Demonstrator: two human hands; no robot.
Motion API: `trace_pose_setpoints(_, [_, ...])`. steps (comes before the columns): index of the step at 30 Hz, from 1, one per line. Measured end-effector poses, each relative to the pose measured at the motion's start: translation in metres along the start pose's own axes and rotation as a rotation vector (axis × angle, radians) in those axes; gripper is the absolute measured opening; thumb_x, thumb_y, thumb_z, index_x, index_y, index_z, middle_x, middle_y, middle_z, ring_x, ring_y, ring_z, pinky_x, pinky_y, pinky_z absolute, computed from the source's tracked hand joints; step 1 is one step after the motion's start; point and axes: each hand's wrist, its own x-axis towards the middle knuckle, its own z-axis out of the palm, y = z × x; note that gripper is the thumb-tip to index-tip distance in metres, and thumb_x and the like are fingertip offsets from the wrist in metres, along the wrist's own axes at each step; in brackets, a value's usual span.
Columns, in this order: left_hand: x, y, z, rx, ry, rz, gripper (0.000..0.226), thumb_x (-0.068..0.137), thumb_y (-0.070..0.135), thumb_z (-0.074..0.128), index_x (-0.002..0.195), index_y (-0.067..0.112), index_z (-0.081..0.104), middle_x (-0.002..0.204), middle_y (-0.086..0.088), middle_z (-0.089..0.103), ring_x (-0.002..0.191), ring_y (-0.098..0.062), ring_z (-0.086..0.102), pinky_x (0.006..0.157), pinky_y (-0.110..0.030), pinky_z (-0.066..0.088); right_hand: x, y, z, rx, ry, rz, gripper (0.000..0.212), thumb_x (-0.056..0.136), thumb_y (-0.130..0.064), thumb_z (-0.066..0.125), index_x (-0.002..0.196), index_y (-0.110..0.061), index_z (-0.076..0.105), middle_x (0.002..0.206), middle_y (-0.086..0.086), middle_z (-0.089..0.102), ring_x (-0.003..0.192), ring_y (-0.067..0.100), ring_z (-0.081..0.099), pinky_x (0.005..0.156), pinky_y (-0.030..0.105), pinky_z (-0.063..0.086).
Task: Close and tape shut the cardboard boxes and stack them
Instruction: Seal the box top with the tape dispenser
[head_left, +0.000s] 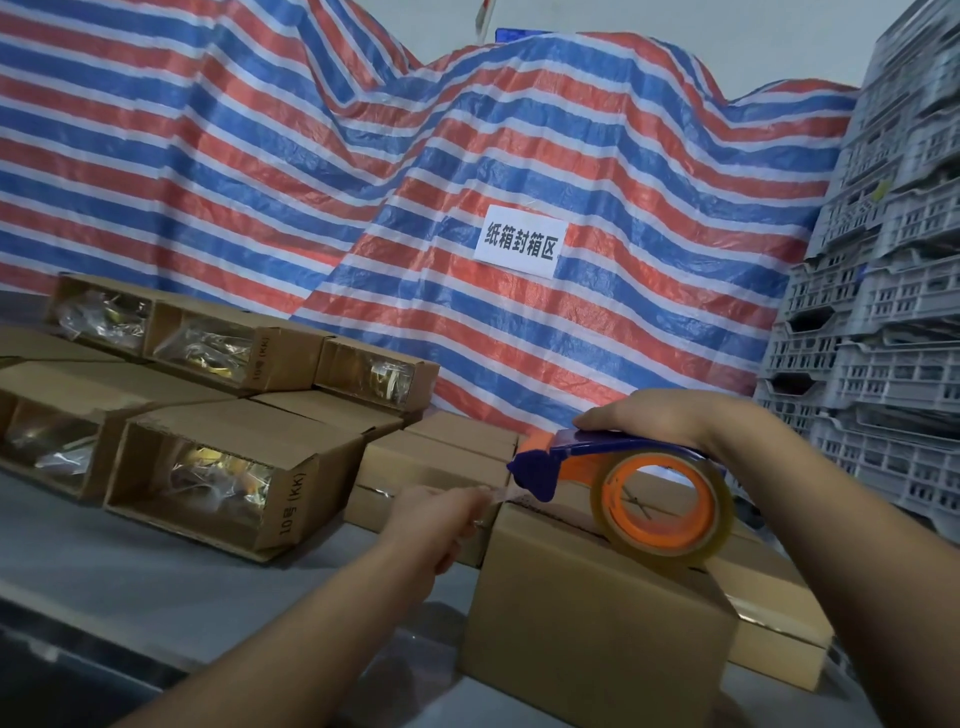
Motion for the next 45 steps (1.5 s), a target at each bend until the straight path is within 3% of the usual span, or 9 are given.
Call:
trace_pose_setpoints(8, [0.002, -0.01, 0.002, 0.06, -0.023, -0.02, 0.026, 0.089, 0.034, 0.068, 0.094, 0.009, 0.066, 0.077, -0.004, 0.058, 0.055, -0.011, 0.041, 0.049, -0.022, 0.035, 0.008, -0.005, 0.0, -0.197, -0.031, -0.044, 0.013, 0.105, -0.04, 0.047, 0.11, -0.036, 0.058, 0.078, -0.018, 0.068, 0.077, -0.005, 0.066, 0.057, 0.012, 0.041])
trace_pose_setpoints(13, [-0.001, -0.018, 0.008, 0.108, -0.087, -0.078, 0.036, 0.09, 0.045, 0.063, 0.099, 0.011, 0.064, 0.085, -0.005, 0.056, 0.064, -0.014, 0.04, 0.057, -0.025, 0.035, 0.008, -0.003, 0.001, -0.185, -0.039, -0.05, 0.009, 0.104, -0.038, 0.05, 0.097, -0.042, 0.053, 0.082, -0.015, 0.069, 0.08, -0.001, 0.067, 0.055, 0.011, 0.043])
trace_pose_setpoints(21, [-0.003, -0.021, -0.002, 0.187, -0.116, -0.187, 0.038, 0.09, 0.05, 0.061, 0.102, 0.014, 0.059, 0.077, -0.002, 0.045, 0.064, -0.014, 0.039, 0.056, -0.025, 0.035, 0.008, -0.005, -0.002, -0.305, -0.07, -0.123, 0.024, 0.1, -0.032, 0.06, 0.123, -0.032, 0.055, 0.108, -0.006, 0.068, 0.097, 0.012, 0.065, 0.077, 0.016, 0.046])
trace_pose_setpoints(24, [0.001, -0.015, -0.002, 0.19, -0.018, 0.009, 0.023, 0.099, 0.042, 0.049, 0.1, 0.02, 0.055, 0.091, -0.003, 0.057, 0.076, -0.014, 0.052, 0.062, -0.025, 0.04, 0.009, -0.002, -0.001, -0.279, -0.07, -0.11, 0.021, 0.1, -0.032, 0.06, 0.119, -0.036, 0.053, 0.106, -0.009, 0.068, 0.095, 0.01, 0.064, 0.077, 0.016, 0.047])
trace_pose_setpoints(28, [-0.009, -0.003, 0.02, 0.065, -0.169, 0.136, 0.027, 0.104, 0.037, 0.037, 0.088, 0.023, 0.054, 0.082, 0.003, 0.053, 0.074, -0.007, 0.047, 0.07, -0.028, 0.04, 0.011, 0.0, 0.0, -0.289, -0.066, -0.107, 0.034, 0.099, -0.033, 0.061, 0.132, -0.03, 0.054, 0.118, -0.003, 0.068, 0.106, 0.015, 0.064, 0.078, 0.015, 0.045])
trace_pose_setpoints(33, [-0.024, -0.022, 0.009, 0.29, -0.383, 0.442, 0.026, 0.07, 0.091, 0.039, 0.094, 0.084, 0.038, 0.094, 0.05, 0.052, 0.091, 0.025, 0.048, 0.074, -0.015, 0.032, 0.012, 0.001, -0.001, -0.289, -0.056, -0.093, 0.035, 0.1, -0.032, 0.06, 0.134, -0.026, 0.054, 0.122, -0.001, 0.067, 0.112, 0.018, 0.063, 0.074, 0.012, 0.041])
trace_pose_setpoints(40, [-0.015, -0.014, -0.003, 0.905, -0.125, 0.813, 0.071, 0.076, 0.085, 0.013, 0.129, 0.049, 0.043, 0.112, 0.023, 0.055, 0.096, 0.006, 0.05, 0.078, -0.022, 0.045, 0.01, -0.007, -0.004, -0.336, -0.098, -0.098, 0.031, 0.102, -0.029, 0.055, 0.133, -0.023, 0.054, 0.11, -0.002, 0.069, 0.1, 0.014, 0.066, 0.071, 0.014, 0.044])
trace_pose_setpoints(43, [-0.011, -0.012, -0.005, 0.999, -0.087, 0.868, 0.077, 0.077, 0.084, 0.006, 0.128, 0.043, 0.048, 0.111, 0.017, 0.058, 0.094, 0.005, 0.051, 0.076, -0.019, 0.043, 0.007, -0.007, -0.009, -0.399, -0.111, -0.177, 0.016, 0.105, -0.03, 0.049, 0.116, -0.024, 0.058, 0.086, -0.007, 0.067, 0.077, 0.008, 0.066, 0.068, 0.015, 0.049])
trace_pose_setpoints(45, [-0.008, -0.013, -0.006, 1.01, -0.076, 0.852, 0.079, 0.078, 0.083, 0.006, 0.135, 0.044, 0.044, 0.121, 0.018, 0.058, 0.101, 0.004, 0.05, 0.078, -0.022, 0.042, 0.001, -0.004, -0.013, -0.413, -0.126, -0.161, 0.019, 0.106, -0.033, 0.047, 0.118, -0.024, 0.058, 0.092, -0.004, 0.07, 0.083, 0.009, 0.066, 0.079, 0.021, 0.051])
